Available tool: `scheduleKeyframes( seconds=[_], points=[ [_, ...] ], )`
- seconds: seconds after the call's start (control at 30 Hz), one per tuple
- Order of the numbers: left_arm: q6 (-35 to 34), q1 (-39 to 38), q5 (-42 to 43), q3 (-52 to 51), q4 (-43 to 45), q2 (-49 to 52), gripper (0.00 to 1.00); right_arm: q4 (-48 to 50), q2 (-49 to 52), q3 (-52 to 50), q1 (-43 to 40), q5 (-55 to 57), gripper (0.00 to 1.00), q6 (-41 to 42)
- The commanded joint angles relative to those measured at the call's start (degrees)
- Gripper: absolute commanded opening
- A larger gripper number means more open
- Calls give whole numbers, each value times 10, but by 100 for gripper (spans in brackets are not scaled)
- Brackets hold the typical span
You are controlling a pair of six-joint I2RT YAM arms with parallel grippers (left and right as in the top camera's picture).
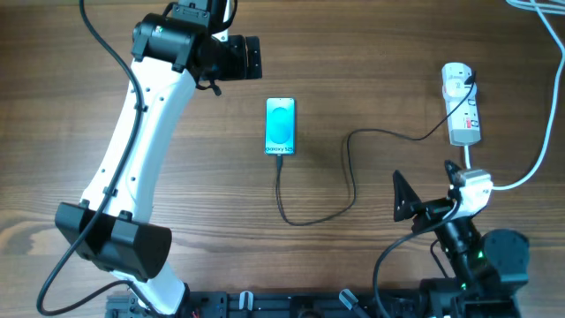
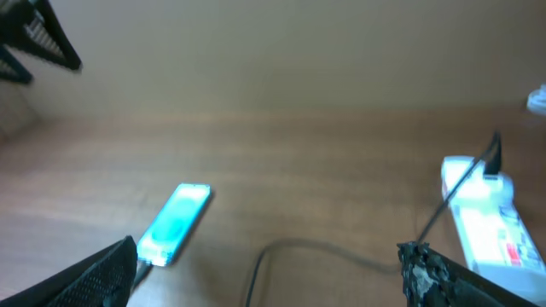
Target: Plug charger to phone and switch on socket
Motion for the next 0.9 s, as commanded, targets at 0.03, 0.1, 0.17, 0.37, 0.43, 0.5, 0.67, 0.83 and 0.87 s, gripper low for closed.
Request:
scheduleKeyframes(
  seconds=[0.03, 0.1, 0.17, 0.37, 0.43, 0.5, 0.67, 0.83, 0.87],
  points=[
    [-1, 0, -7, 0, 1, 4, 100, 78, -70, -81, 2, 0, 100, -12],
    [-1, 0, -7, 0, 1, 4, 100, 113, -92, -117, 2, 0, 100, -12],
    [-1, 0, -7, 0, 1, 4, 100, 148, -92, -144, 3, -5, 100, -12],
    [-1, 0, -7, 0, 1, 4, 100, 243, -92, -195, 4, 3, 100, -43],
    [-1, 0, -7, 0, 1, 4, 100, 265, -92, -210, 5, 6, 100, -42],
    [-1, 0, -7, 0, 1, 4, 100, 293, -92, -227, 5, 8, 100, -42],
    [-1, 0, -7, 0, 1, 4, 100, 276, -92, -226, 5, 29, 100, -66],
    [-1, 0, -7, 0, 1, 4, 100, 245, -92, -226, 5, 61, 100, -74],
    [-1, 0, -7, 0, 1, 4, 100, 244, -92, -226, 5, 65, 100, -72]
  ],
)
